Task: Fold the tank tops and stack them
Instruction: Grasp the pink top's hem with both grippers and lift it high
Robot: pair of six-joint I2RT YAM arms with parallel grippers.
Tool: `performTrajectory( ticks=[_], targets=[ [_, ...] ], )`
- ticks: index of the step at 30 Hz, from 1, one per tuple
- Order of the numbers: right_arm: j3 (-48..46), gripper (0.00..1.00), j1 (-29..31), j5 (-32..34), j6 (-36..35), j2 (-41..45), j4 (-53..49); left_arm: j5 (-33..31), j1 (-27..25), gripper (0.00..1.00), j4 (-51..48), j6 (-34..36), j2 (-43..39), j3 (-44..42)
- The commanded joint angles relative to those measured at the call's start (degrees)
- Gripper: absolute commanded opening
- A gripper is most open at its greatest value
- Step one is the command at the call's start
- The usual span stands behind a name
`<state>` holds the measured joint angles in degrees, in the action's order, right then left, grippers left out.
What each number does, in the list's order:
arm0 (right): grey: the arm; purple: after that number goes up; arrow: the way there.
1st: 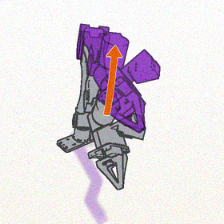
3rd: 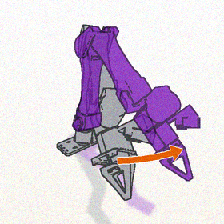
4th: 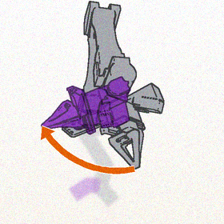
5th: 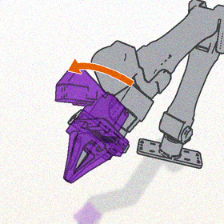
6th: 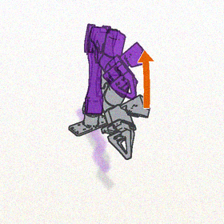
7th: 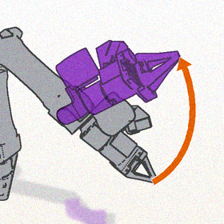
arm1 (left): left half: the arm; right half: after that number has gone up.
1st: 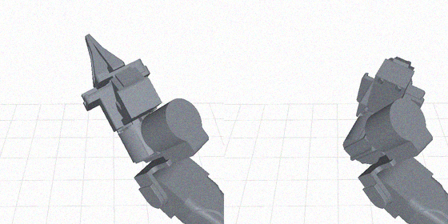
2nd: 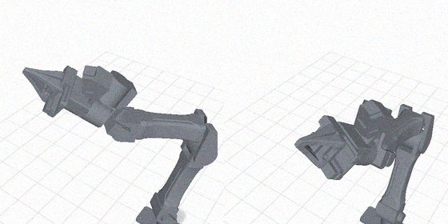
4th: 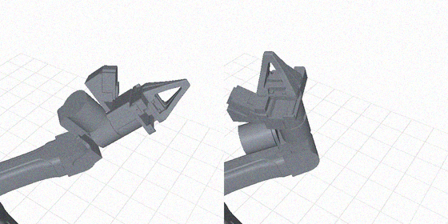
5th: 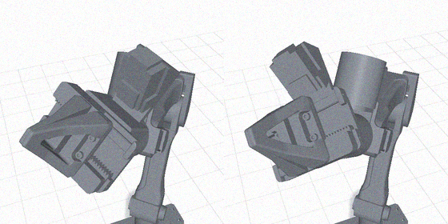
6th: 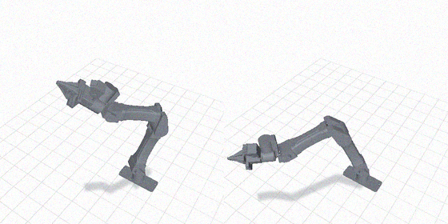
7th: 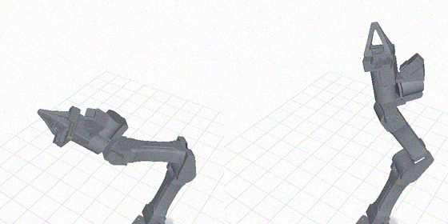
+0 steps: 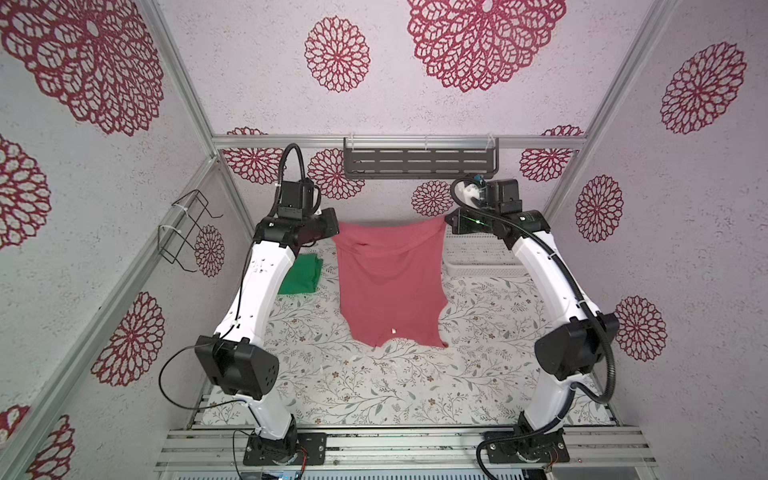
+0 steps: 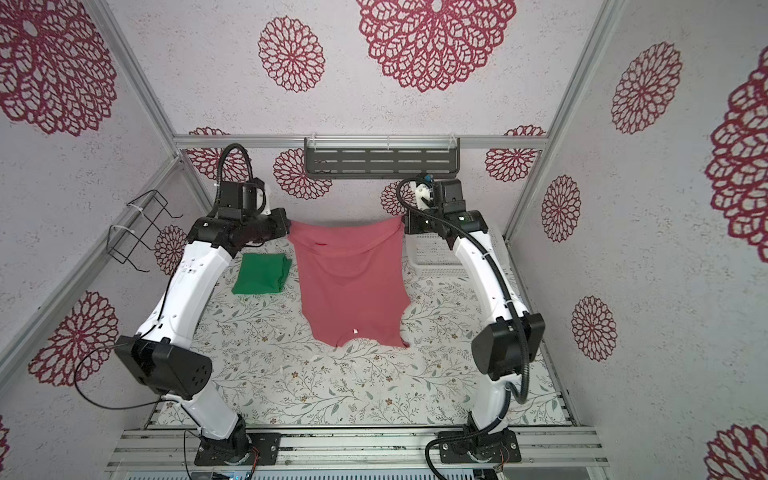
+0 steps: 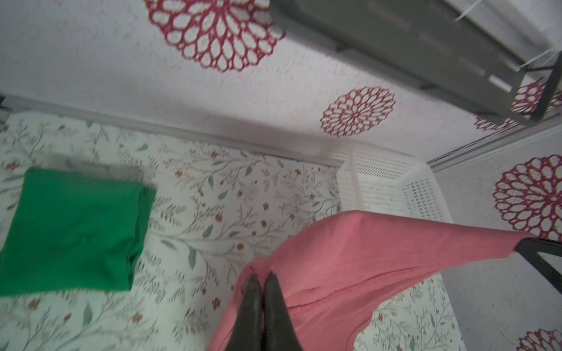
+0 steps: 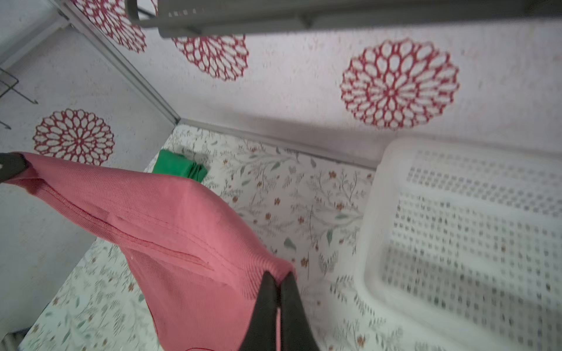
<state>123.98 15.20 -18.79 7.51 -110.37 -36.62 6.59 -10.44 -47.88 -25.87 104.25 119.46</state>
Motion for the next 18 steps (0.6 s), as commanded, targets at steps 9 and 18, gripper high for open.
performTrajectory(
  ticks=[9, 18],
  targets=[
    [9.5, 0.00, -4.7, -11.5, 1.9, 1.5, 12.6, 3.8, 1.7, 0.00, -0.5, 5.0, -1.0, 13.0],
    [-45.0, 0.00, -4.6, -13.0, 6.3, 24.3, 23.0, 9.4, 0.0, 0.00, 17.0, -3.7, -25.3, -47.9]
  ],
)
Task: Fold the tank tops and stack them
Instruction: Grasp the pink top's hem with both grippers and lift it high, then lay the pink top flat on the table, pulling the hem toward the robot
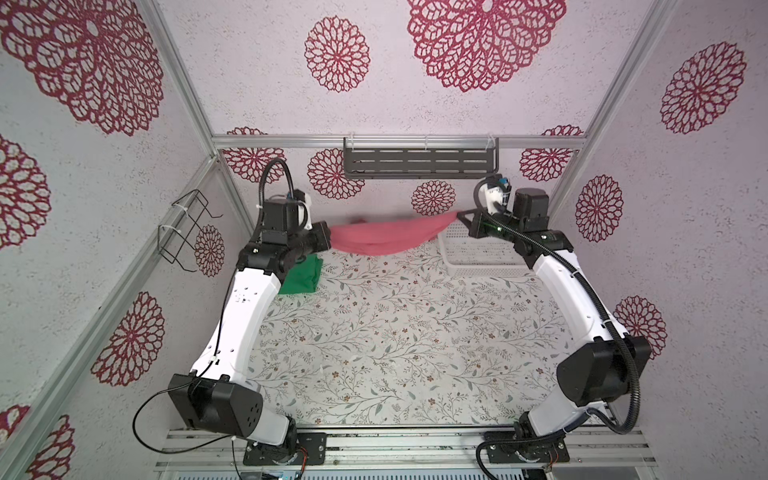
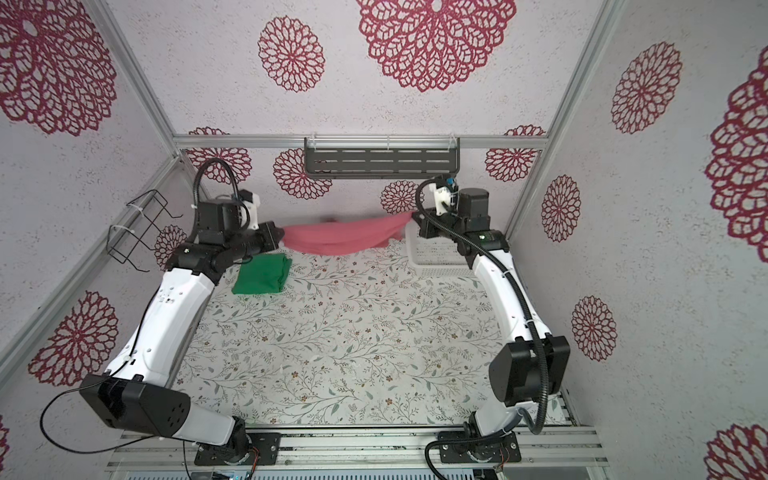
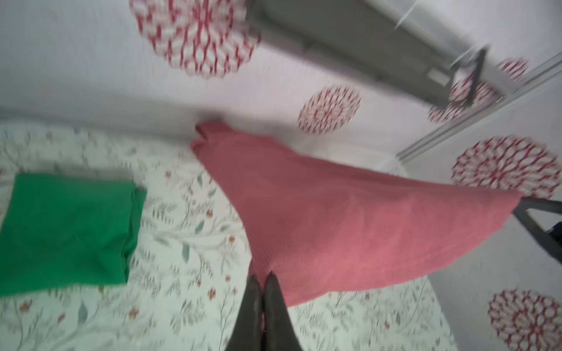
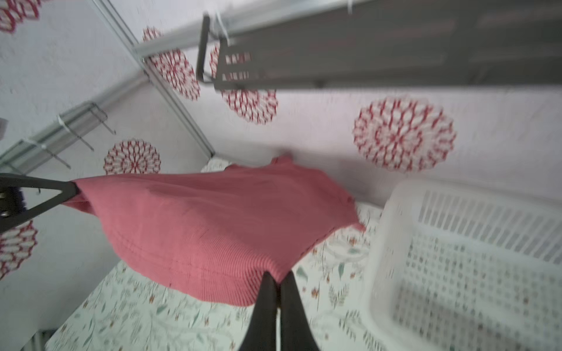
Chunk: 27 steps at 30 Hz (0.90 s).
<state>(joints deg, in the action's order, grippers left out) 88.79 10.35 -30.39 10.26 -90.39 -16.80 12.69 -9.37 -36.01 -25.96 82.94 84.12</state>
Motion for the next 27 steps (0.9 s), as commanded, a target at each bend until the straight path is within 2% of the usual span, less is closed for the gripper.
performTrajectory(
  ticks=[1, 3, 6, 9, 14, 21, 22, 24, 26, 27],
  targets=[
    [-13.6, 0.00, 0.2, 0.0, 5.0, 5.9, 2.2, 3.4, -1.8, 0.00, 6.0, -5.3, -5.8, -17.3],
    [-21.9, 0.00, 0.2, 3.8, 8.0, 8.5, -2.7, 4.2, -3.7, 0.00, 6.0, -8.5, -8.6, -27.6],
    [-34.0, 0.00, 0.7, 5.0, 12.6, 12.6, -5.0, 7.1, -6.6, 0.00, 6.5, -13.7, -11.0, -39.6],
    [-42.5, 0.00, 1.5, 8.3, 15.3, 16.9, -8.7, 7.6, -9.1, 0.00, 6.8, -18.2, -14.1, -47.6],
    [-49.1, 0.00, 2.7, 11.2, 17.9, 21.7, -15.3, 7.1, -11.1, 0.00, 3.5, -21.5, -18.3, -52.1],
    [-50.1, 0.00, 2.8, 19.7, 16.3, 23.0, -21.0, 6.0, -11.9, 0.02, -1.6, -20.5, -17.8, -52.4],
    [-50.0, 0.00, 2.7, 21.0, 16.0, 22.8, -21.6, 5.4, -12.3, 0.10, -2.0, -20.7, -17.7, -52.2],
    [-49.5, 0.16, 2.7, 24.1, 15.3, 22.6, -22.8, 3.3, -12.6, 0.38, -4.8, -20.7, -17.9, -50.8],
    [-47.9, 0.29, 2.7, 25.9, 14.5, 23.2, -24.0, 1.2, -12.6, 0.46, -8.2, -20.3, -18.9, -48.5],
    [-46.4, 0.33, 2.8, 27.1, 13.9, 23.7, -24.9, 0.2, -12.6, 0.49, -10.3, -20.2, -19.7, -46.9]
  ],
)
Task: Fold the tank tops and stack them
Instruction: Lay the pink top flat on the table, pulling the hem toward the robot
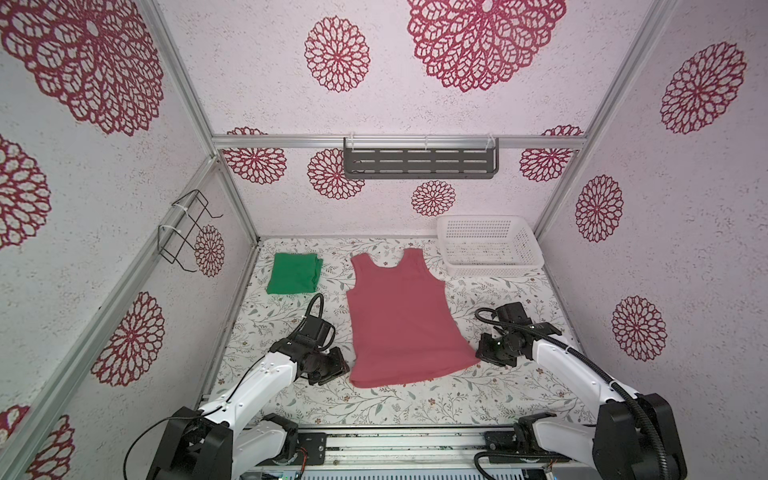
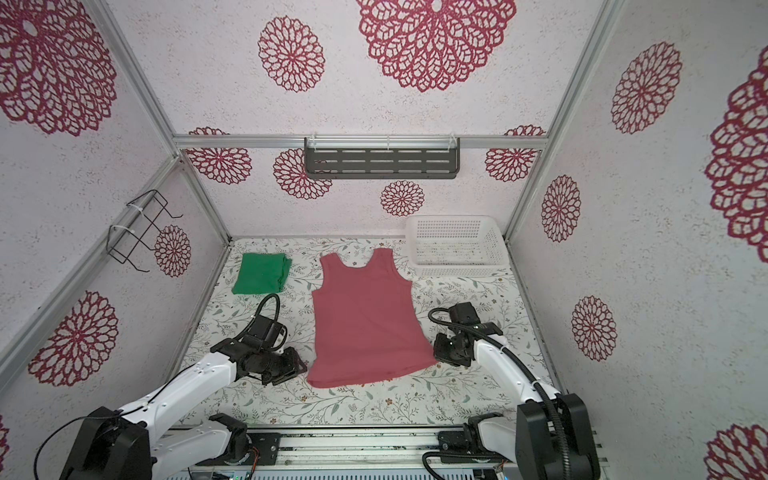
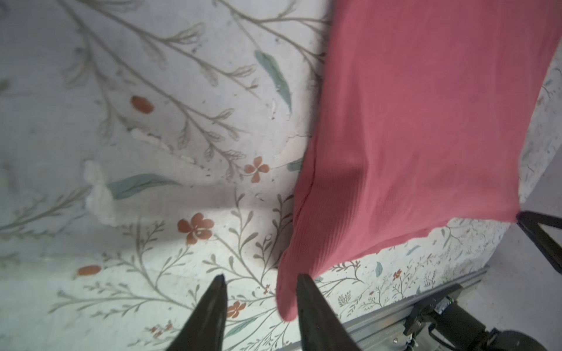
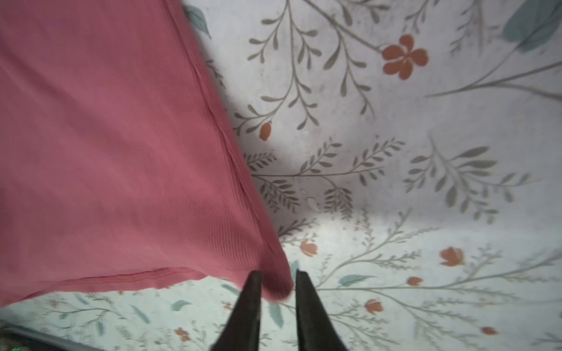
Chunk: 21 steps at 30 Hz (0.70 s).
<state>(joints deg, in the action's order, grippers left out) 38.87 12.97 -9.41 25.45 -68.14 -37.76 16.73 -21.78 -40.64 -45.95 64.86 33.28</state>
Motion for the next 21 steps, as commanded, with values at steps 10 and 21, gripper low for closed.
performTrajectory(
  ticks=[10, 21],
  targets=[
    [11.0, 0.35, 11.5, 8.7, 2.7, -2.4, 5.9, -6.0, -0.5, 0.50, 3.4, 7.1, 15.8, 24.7],
    [1.2, 0.31, 25.8, 7.2, 16.4, -10.5, 25.3, -7.9, 1.1, 0.42, 8.7, 14.2, 56.8, 57.4]
  ],
)
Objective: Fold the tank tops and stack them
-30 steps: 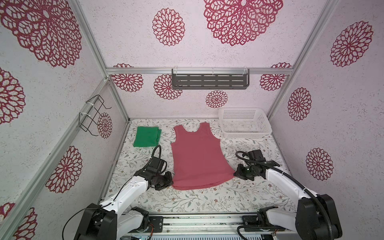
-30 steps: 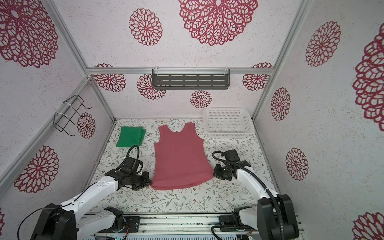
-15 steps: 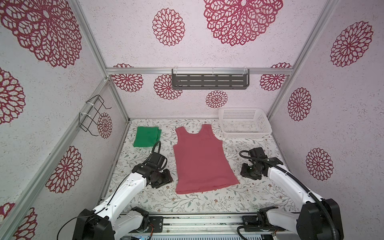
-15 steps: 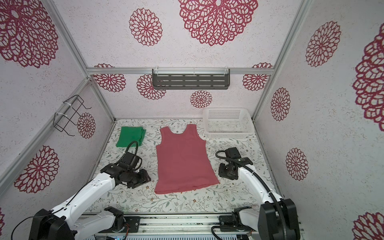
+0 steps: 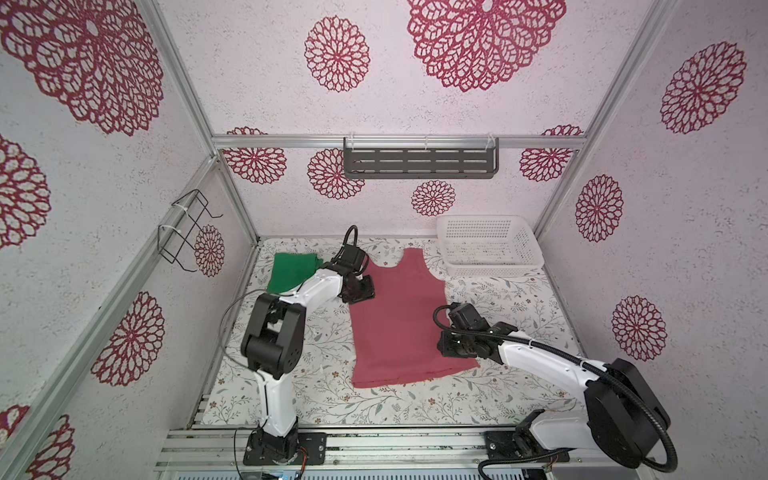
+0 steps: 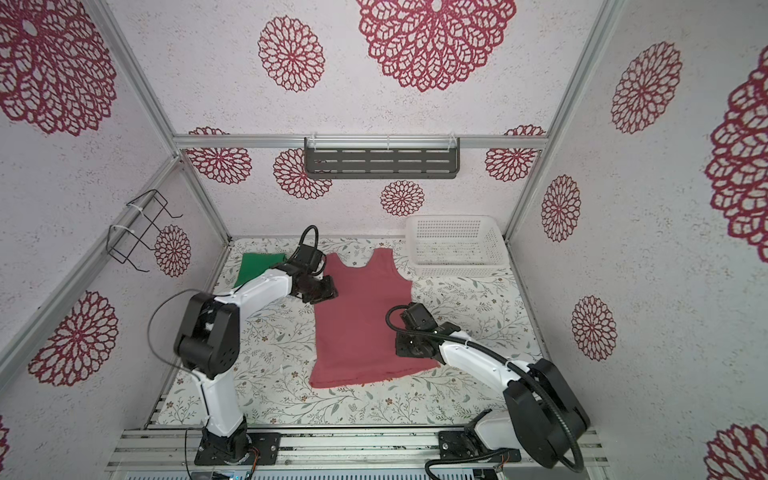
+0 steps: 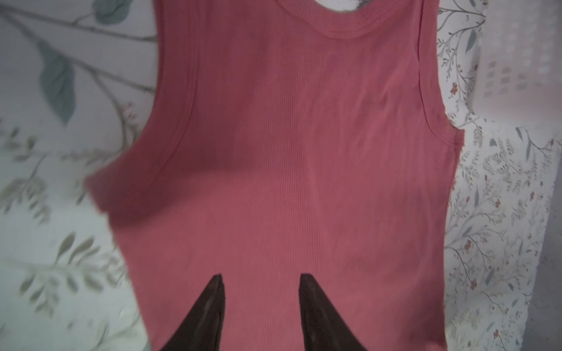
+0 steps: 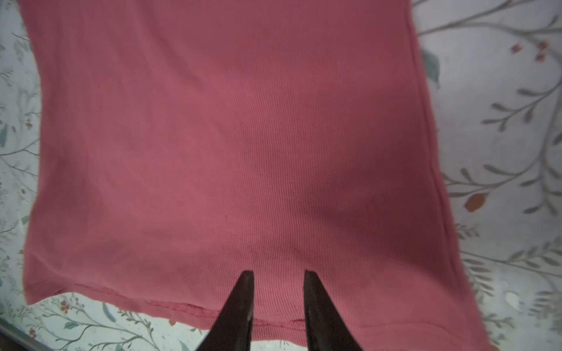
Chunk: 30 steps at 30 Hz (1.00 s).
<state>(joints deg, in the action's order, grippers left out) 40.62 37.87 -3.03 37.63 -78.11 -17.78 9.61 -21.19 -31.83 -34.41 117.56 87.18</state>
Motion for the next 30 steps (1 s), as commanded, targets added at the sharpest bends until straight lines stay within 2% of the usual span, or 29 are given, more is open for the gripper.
performTrajectory(
  ticks=[1, 5, 11, 17, 22, 24, 26, 30],
  targets=[
    [-1.3, 0.30, 0.9, 0.8, 4.3, -1.0, 6.2, -0.7, 0.5, 0.42, -0.1, 2.6, 5.9, 4.3],
    [-3.0, 0.30, 0.7, 2.6, 3.1, -2.5, 5.2, -0.3, 0.5, 0.40, 2.9, 0.7, 7.5, 0.2],
    [-3.7, 0.30, -3.7, 6.1, -0.6, -3.3, -1.3, -1.4, 0.6, 0.38, 9.1, -3.7, 2.0, -14.8],
    [-3.7, 0.31, -12.7, 5.3, -6.5, -5.3, -1.9, -4.1, -0.8, 0.37, 18.1, -13.9, -15.0, -38.6],
    [3.3, 0.31, -16.2, 5.9, -15.4, -14.0, 1.2, -8.9, -5.9, 0.37, 17.1, -24.1, -30.1, -53.5],
    [8.4, 0.31, -17.4, 6.4, -19.1, -18.4, 2.1, -10.9, -8.7, 0.37, 14.5, -28.0, -35.9, -56.3],
    [15.6, 0.31, -17.8, 7.2, -22.1, -20.9, -1.2, -13.3, -11.3, 0.39, 9.5, -30.1, -41.1, -56.5],
    [22.0, 0.35, -16.5, 7.2, -23.2, -17.3, -8.1, -18.0, -12.0, 0.44, -0.8, -27.3, -47.0, -50.3]
  ],
)
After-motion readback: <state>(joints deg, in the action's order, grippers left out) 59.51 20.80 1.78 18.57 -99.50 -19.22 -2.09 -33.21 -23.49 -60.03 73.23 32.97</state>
